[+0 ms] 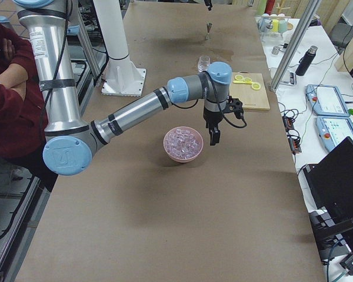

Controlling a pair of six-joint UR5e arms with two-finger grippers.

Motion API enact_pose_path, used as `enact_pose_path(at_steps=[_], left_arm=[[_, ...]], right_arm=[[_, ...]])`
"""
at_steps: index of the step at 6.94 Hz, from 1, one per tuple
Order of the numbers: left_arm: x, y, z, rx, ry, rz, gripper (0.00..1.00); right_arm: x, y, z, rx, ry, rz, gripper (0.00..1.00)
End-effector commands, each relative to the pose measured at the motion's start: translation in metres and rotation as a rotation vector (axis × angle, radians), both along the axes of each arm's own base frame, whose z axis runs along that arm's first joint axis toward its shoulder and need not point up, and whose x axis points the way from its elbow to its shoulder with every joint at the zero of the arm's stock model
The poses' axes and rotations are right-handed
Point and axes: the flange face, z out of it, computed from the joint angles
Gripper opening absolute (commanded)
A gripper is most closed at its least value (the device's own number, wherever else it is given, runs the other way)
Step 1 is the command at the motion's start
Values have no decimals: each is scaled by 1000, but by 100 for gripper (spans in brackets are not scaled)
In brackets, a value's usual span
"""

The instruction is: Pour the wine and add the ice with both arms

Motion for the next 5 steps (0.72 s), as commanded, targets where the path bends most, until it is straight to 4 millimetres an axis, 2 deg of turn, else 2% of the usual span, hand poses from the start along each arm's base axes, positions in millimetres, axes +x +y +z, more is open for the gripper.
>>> enact_pose_path(at_steps=[1, 2, 3, 4, 5], left_arm=[[-39, -30, -2, -133, -55, -19, 99], [-63, -35, -12, -181, -85, -28, 99], [-75, -38, -29, -232, -112, -21, 99], [-83, -47, -58, -254, -137, -1, 99], [-94, -45, -84, -254, -156, 10, 99]], right_arm=[[40, -31, 60, -59, 15, -4, 100], [51, -34, 78, -87, -14, -1, 100], [57, -33, 93, -134, -98, 15, 100], [58, -30, 98, -134, -110, 17, 100], [60, -22, 114, -126, -106, 19, 100]])
